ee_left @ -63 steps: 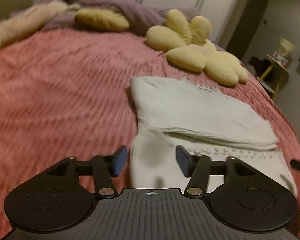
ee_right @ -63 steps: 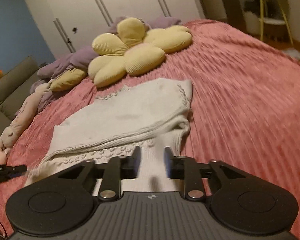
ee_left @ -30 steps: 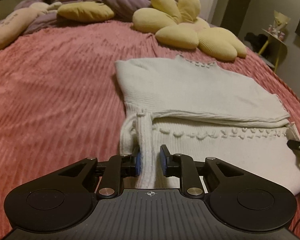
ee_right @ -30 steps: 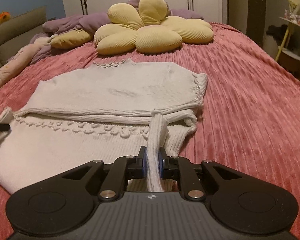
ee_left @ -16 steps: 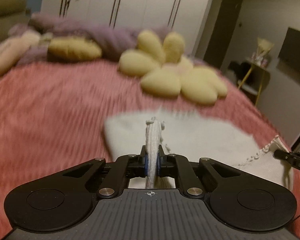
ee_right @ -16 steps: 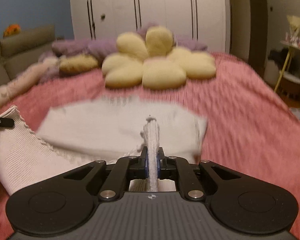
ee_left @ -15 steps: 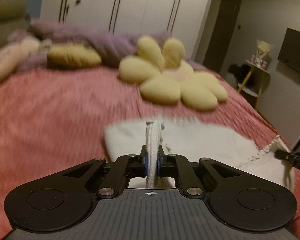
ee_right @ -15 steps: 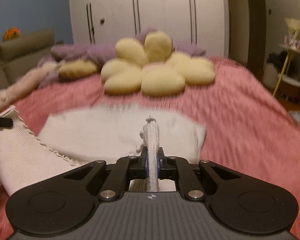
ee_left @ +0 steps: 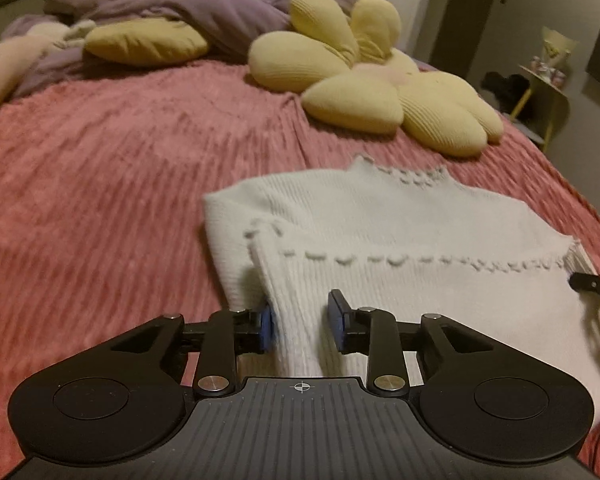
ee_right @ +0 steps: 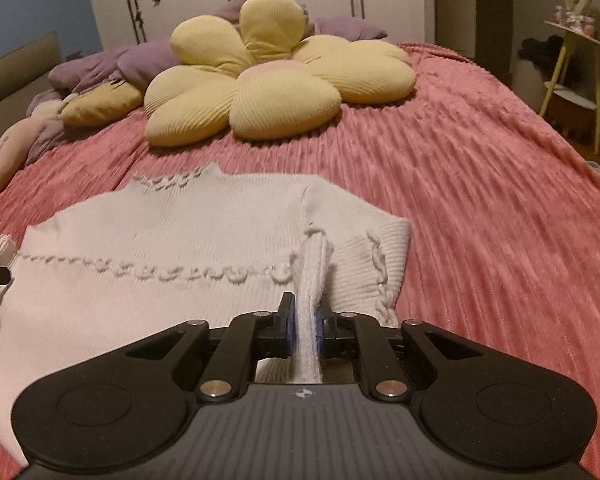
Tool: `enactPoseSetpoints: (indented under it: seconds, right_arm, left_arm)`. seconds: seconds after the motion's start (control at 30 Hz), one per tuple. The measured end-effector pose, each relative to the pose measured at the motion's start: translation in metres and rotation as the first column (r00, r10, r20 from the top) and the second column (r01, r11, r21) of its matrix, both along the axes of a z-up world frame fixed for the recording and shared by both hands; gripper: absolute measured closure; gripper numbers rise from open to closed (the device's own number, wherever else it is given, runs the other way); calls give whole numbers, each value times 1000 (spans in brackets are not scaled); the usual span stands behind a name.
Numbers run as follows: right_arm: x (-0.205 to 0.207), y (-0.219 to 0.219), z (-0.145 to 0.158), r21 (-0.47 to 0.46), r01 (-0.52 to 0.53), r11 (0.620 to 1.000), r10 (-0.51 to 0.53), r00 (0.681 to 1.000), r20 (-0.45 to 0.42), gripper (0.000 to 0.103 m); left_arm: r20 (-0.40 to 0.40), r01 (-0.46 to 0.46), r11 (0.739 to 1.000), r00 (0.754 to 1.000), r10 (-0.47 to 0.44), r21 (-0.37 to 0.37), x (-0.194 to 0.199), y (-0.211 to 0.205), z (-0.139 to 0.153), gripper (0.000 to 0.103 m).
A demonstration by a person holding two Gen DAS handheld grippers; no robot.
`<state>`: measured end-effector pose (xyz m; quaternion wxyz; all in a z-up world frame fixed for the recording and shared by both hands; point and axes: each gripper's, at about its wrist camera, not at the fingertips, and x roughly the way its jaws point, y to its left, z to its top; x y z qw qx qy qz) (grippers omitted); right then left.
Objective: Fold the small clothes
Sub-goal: 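Lay the folded hem on the sweater and open both grippers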
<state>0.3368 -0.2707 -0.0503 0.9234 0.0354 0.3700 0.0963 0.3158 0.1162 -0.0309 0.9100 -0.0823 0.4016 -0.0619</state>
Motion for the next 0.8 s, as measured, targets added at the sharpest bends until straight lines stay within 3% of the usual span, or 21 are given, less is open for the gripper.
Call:
enactPoseSetpoints:
  seconds: [0.07, 0.23, 0.4, 0.53, 0.63, 0.73, 0.77, 0.8]
  right_arm:
    - [-1, 0, 1, 5, -13, 1000, 13, 1000, 2, 92]
    - [-4, 11, 19, -36, -76, 996, 79, 994, 74, 97]
    - [27, 19, 50, -104, -4, 995, 24, 981, 195, 97]
    - [71, 32, 54, -169, 109, 980, -64, 966, 250, 97]
    - [94, 38, 41, -176, 165, 970, -119, 961, 248, 97]
    - [104, 42, 16, -193, 190, 963, -144, 963, 230, 96]
    - [107, 44, 6, -208, 198, 958, -152, 965, 216, 96]
    - [108, 44, -2, -228, 195, 954, -151, 968, 200, 94]
  left_arm:
    - [-14, 7, 1000, 1000, -7, -25, 1, 3, -1, 93]
    - [62, 10, 1000, 998, -10, -1, 10, 3, 31, 94]
    - [186, -81, 994, 980, 66, 74, 49, 1, 61, 94]
    - [201, -169, 980, 969, 144, 110, 88, -7, 50, 93]
    - [194, -198, 966, 967, 164, 168, 106, -17, 23, 92]
    - [141, -239, 938, 968, 208, 253, 114, -24, -11, 87]
    - [127, -243, 934, 968, 217, 261, 114, -22, -18, 79]
    - [107, -245, 936, 968, 225, 253, 112, -20, -25, 64]
